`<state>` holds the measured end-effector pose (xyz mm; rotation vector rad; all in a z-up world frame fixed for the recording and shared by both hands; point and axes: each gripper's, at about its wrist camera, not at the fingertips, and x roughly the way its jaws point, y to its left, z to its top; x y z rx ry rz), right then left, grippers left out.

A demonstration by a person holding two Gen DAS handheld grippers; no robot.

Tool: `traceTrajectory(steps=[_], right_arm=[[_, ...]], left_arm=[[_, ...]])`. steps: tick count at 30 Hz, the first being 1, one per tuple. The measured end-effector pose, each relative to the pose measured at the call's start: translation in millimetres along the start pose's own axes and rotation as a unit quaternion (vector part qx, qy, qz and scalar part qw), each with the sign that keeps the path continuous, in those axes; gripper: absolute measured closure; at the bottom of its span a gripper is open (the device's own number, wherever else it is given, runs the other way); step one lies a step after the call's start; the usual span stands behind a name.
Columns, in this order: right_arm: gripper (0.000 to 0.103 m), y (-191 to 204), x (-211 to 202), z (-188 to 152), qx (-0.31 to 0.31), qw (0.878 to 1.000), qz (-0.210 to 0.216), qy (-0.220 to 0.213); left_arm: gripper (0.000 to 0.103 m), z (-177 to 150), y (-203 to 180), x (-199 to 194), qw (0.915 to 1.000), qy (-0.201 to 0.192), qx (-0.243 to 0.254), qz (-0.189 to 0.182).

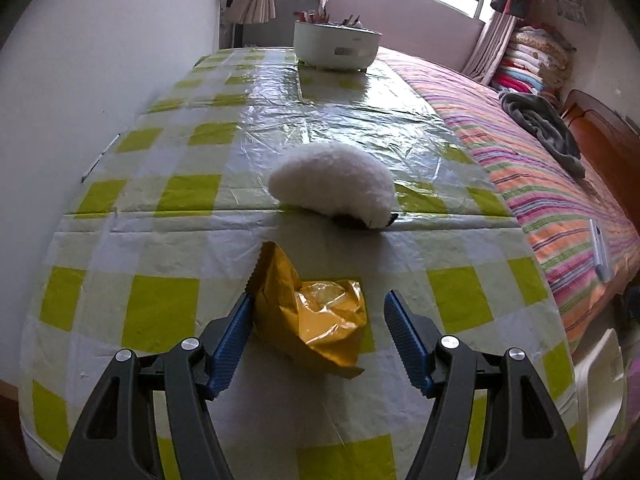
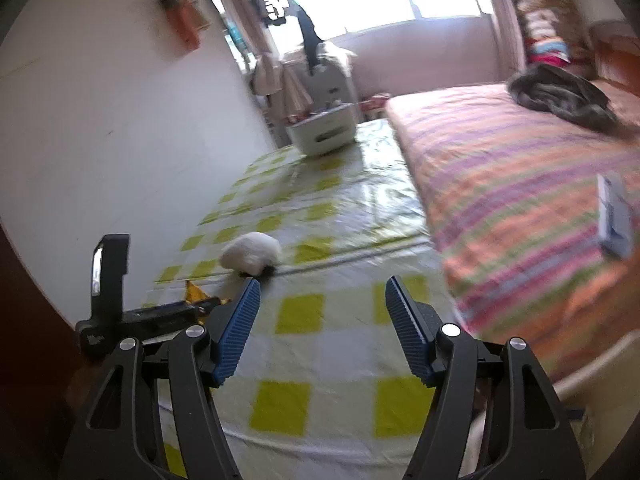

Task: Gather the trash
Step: 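Move the left tool back to the yellow wrapper and grasp it, then grasp the white plush toy with the right tool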

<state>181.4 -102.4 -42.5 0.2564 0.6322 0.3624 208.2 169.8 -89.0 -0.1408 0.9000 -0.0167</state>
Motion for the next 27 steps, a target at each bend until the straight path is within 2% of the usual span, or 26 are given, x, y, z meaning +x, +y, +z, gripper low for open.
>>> traceTrajectory(steps=[1,3,7,9,12,20,27], right_arm=[[0.039,6.7,5.1,3.1,-0.007,1.0,0.005,0.001],[0.039,19.2,17.9,6.5,-0.023,1.0,0.017,0.007],[0.039,38.6,47.0,17.6,-0.049,0.998,0.033,0.023],[0.039,45.8,66.3,20.5,-0.058,0.997,0.044,0.035],[0.039,57.8,93.0,25.9,-0.08,0.994,0.045,0.055],[0.039,77.2,165.9,21.3,-0.12,0.985,0.042,0.112],[0.038,88.1,210.6,20.2,-0.138,0.98,0.029,0.141]], left_arm=[[0.039,1.0,1.7,1.3,1.0,0.002,-0.005,-0.003],[0.05,3.2,5.2,4.3,0.9999,0.007,-0.01,-0.004],[0.055,4.4,11.8,5.5,0.9997,0.007,-0.022,-0.009],[0.068,4.7,13.8,5.1,0.9996,0.008,-0.025,-0.006],[0.077,3.9,14.8,4.5,0.9998,0.005,-0.017,-0.002],[0.078,1.9,18.3,3.0,0.9999,0.005,-0.013,-0.003],[0.078,1.1,19.9,1.0,0.9998,0.011,-0.013,-0.008]])
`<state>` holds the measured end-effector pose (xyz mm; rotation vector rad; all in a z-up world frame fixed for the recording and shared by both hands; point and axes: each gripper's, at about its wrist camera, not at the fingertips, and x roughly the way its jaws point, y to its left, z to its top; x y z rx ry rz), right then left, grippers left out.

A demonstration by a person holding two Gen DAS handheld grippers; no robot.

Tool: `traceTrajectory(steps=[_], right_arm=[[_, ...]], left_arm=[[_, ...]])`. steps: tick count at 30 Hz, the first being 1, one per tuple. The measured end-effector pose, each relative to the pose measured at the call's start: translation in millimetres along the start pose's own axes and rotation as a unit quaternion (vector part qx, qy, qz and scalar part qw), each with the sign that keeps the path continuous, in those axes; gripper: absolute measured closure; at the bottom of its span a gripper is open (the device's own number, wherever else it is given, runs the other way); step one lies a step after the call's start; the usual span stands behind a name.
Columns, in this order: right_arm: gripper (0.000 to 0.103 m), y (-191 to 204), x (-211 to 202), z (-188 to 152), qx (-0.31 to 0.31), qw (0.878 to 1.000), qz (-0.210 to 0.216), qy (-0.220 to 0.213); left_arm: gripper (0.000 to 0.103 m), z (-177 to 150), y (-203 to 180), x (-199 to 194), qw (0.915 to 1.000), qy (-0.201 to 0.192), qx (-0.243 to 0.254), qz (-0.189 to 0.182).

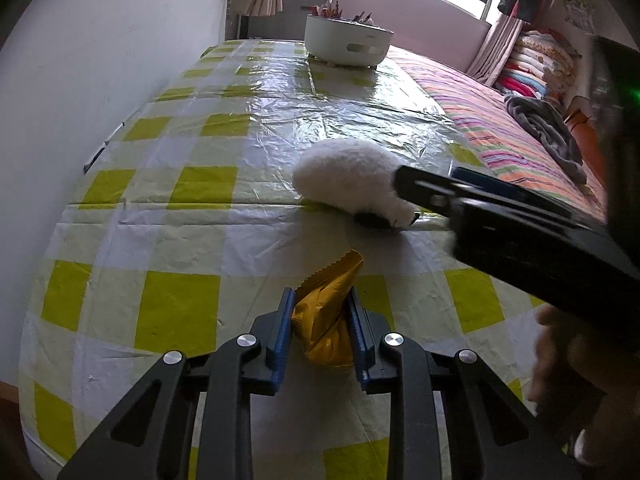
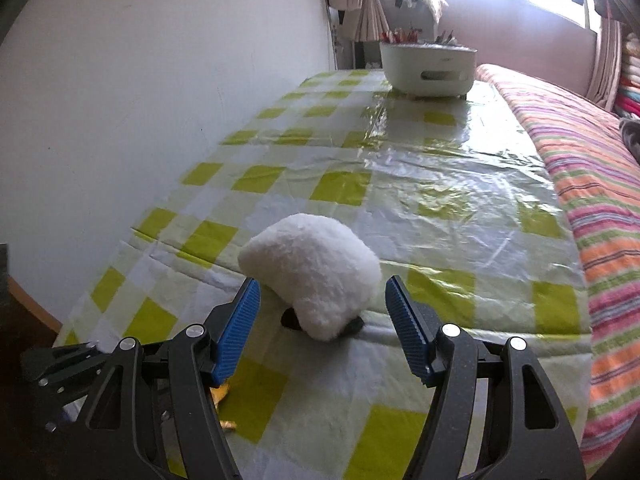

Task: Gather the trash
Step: 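Grasp the white plush toy with the right tool, then carry the plush toy over the white bin and open the right tool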

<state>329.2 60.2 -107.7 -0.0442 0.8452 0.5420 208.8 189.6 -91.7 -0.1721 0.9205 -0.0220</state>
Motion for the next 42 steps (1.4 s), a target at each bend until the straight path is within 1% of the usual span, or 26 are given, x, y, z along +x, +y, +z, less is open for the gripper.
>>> traceTrajectory(steps=[8,11,15,18,20,23,26,33,42], right_arm=[[0.038,4.2,33.0,5.6,-0.006,1.0,-0.014,0.025],[0.036,3.7,40.1,10.4,-0.007,0.999,-0.02,0.028],[0.035,7.0,49.7,17.5,-0.011,0.999,-0.026,0.035],[0.038,11.2,55.3,17.6,-0.017,0.998,-0.024,0.047],[0.046,13.4,56.4,14.7,-0.021,0.998,-0.026,0.05],[0.053,15.0,48.1,10.0,-0.03,0.998,-0.03,0.043],[0.056,13.0,39.4,4.2,-0.027,0.999,-0.027,0.038],[0.058,7.6,16.1,-16.6,-0.006,0.999,-0.015,0.031],[0.058,1.4,-23.4,-57.0,0.029,0.999,0.002,0.025]], left_arm=[[0.078,3.4,13.3,-1.1,0.9998,0.0,-0.017,0.007],[0.078,5.5,20.4,-2.5,0.9996,-0.002,-0.026,0.01],[0.078,6.7,24.3,-1.6,0.9996,0.0,-0.026,0.013],[0.078,6.7,22.9,-1.4,0.9996,0.001,-0.024,0.014],[0.078,7.0,21.5,-1.5,0.9997,0.001,-0.021,0.014],[0.078,5.9,20.3,-2.8,0.9997,0.002,-0.019,0.014],[0.078,5.2,20.0,-2.9,0.9998,0.003,-0.017,0.014],[0.078,3.4,18.0,-6.4,0.9999,0.0,-0.012,0.013],[0.078,-5.2,11.7,-14.2,0.9999,-0.002,0.004,0.012]])
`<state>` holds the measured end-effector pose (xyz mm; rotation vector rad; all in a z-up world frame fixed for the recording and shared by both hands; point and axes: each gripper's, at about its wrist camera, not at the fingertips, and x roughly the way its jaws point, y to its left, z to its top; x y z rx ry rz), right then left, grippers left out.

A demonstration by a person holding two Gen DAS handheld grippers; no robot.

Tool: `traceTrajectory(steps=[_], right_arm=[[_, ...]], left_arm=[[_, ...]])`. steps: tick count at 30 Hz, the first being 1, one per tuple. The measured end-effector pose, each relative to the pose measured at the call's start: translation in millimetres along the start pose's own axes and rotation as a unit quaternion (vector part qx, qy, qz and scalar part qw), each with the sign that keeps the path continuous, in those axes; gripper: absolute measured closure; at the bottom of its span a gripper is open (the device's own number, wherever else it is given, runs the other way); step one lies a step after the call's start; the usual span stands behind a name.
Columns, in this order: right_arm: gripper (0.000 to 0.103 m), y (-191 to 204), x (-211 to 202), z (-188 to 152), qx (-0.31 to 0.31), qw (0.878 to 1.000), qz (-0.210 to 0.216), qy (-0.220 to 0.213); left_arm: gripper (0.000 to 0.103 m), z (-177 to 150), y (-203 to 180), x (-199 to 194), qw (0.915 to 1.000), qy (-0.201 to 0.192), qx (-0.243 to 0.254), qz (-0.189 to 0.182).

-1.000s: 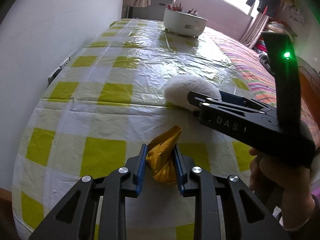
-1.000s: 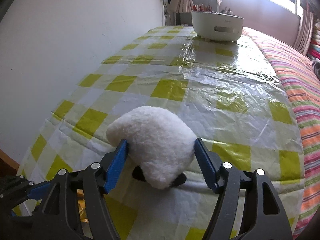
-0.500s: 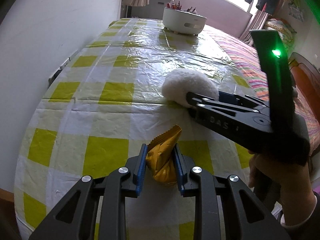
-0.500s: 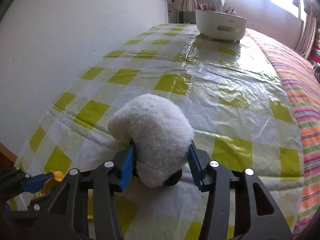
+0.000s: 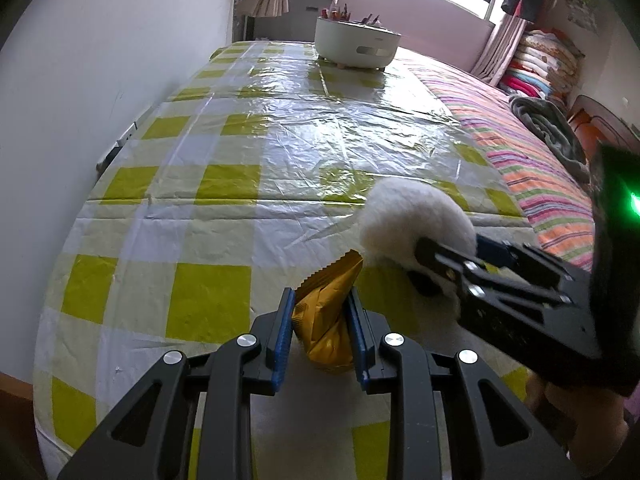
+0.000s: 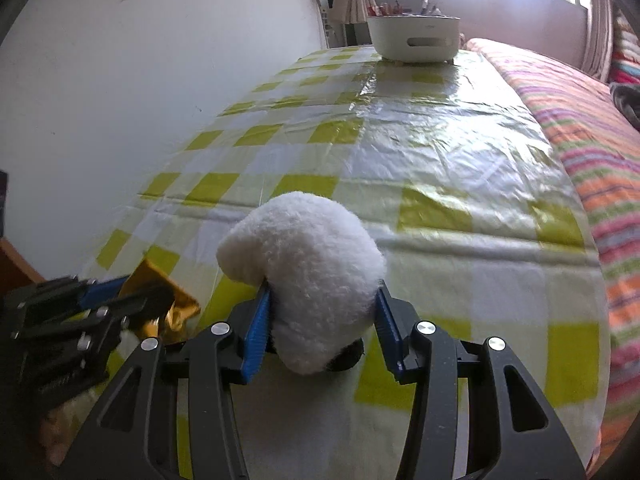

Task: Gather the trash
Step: 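Carry the plush toy over the white bin and open the right tool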

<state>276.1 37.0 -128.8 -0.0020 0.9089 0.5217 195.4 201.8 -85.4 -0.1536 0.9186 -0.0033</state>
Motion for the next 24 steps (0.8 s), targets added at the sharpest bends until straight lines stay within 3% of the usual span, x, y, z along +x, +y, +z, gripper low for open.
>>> traceTrajectory(steps=[24], right_arm=[[0.058,-42.7,-114.7,-81.6,0.065,0.997,0.015,-0.05]], left_arm=[[0.078,-24.8,-49.4,-30.5,0.9979,-0.029,0.055,-0.019]])
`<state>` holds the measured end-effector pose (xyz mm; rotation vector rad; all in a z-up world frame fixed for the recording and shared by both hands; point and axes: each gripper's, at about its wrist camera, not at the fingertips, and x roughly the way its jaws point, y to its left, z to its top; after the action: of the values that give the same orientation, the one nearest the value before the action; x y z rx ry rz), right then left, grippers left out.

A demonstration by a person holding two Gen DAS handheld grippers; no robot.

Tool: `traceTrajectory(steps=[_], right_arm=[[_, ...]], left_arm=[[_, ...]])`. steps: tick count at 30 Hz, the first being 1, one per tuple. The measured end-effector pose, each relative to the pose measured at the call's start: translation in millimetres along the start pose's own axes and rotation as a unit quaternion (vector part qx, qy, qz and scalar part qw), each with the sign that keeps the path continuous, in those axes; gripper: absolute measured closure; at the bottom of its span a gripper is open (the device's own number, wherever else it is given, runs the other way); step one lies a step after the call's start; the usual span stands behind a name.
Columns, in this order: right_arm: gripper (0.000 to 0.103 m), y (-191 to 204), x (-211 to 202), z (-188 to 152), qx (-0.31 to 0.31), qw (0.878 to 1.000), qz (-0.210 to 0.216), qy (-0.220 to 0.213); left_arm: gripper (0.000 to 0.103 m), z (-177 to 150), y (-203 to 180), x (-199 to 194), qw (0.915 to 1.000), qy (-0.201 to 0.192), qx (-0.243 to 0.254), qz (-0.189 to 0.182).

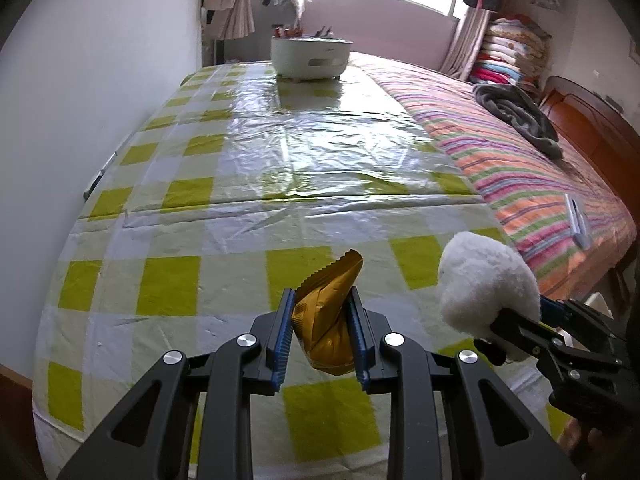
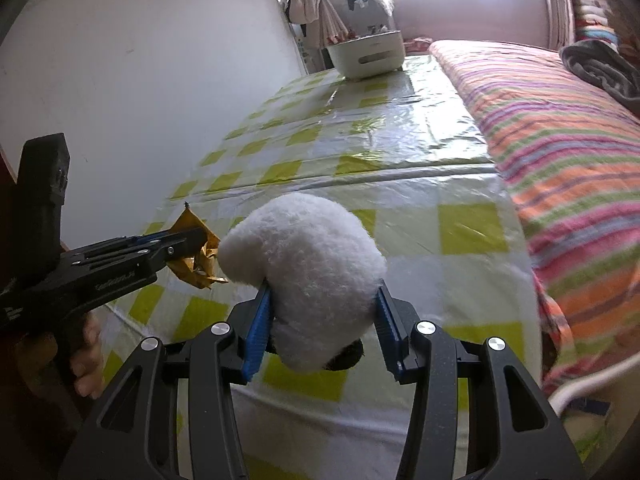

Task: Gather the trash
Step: 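Carry the plush toy over the white bin and open the right tool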

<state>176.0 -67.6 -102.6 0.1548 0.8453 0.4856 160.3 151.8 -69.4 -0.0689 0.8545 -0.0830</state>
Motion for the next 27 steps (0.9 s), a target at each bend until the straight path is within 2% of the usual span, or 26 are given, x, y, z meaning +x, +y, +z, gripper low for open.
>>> traceTrajectory(steps=[17,27], right_arm=[[0.058,-44.5,-74.2,-33.1,0.058,0.997,-0.007,-0.055],[0.058,-83.8,-103.1,-56.6,0.1,0.992,-0.025,-0.076]], left_arm=[[0.078,-20.6,-56.1,-6.1,0.9982,-0.01,0.06,-0.003],[0.078,-29.6,-92.1,-7.6,0.995,-0.014,0.098,-0.013]])
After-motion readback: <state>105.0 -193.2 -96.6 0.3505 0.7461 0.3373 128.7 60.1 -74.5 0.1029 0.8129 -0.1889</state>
